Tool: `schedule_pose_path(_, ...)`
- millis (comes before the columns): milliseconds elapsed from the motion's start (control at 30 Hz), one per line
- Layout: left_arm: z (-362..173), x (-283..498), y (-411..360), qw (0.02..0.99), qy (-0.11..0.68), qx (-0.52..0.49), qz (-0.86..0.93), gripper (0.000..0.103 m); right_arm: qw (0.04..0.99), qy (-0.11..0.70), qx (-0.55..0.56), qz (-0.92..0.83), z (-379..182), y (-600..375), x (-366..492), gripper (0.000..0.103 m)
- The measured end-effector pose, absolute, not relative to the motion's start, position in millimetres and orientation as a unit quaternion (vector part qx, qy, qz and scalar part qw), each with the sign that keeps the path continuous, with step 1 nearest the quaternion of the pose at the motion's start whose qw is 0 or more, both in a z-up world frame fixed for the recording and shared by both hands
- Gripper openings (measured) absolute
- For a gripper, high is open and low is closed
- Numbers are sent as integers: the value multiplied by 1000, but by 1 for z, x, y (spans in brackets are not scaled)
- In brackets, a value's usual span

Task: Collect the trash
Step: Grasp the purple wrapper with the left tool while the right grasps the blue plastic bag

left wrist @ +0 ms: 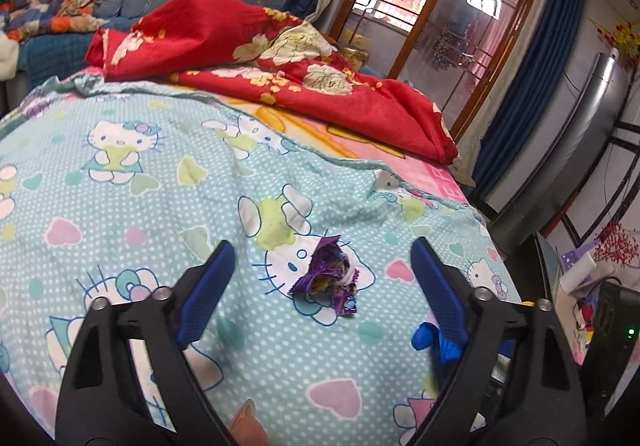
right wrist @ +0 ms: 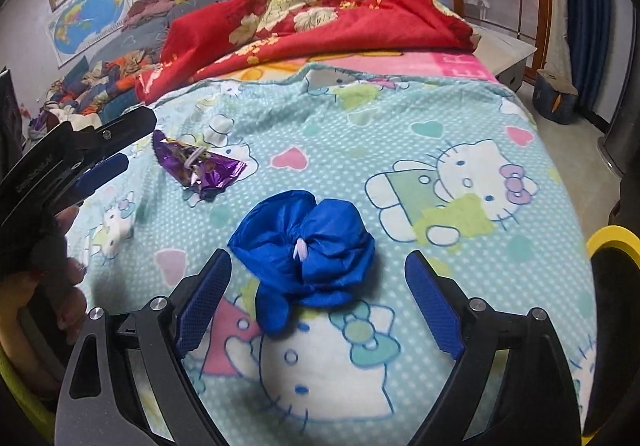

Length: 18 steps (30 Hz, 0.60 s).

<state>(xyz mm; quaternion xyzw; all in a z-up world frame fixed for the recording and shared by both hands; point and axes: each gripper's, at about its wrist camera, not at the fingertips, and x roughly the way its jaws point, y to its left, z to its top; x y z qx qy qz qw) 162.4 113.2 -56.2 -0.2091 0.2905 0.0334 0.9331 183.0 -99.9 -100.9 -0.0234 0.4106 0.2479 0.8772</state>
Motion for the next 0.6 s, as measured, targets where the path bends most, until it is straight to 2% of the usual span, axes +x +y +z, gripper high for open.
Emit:
schedule_pose_path(167, -65, 171, 119, 926, 299, -229, 33, 58, 873, 422, 0, 245, -109, -96, 194, 85)
schedule_pose_path(267, -68, 176, 117, 922, 305, -235, 30, 46, 875, 419, 3, 243, -110, -95, 195, 80)
schedule_pose_path(400, -75, 180, 114, 917, 320, -237, 28, 26, 875, 415, 8, 248, -110, -95, 193, 59)
schedule_pose_path(467, -76, 180, 113, 916, 321, -238, 25, 22, 874, 412, 11, 257, -110, -96, 191, 46)
schedule_pose_path(600, -73, 176, 109, 919, 319, -229, 20, 13, 874, 405, 19, 267, -108, -100, 186, 35)
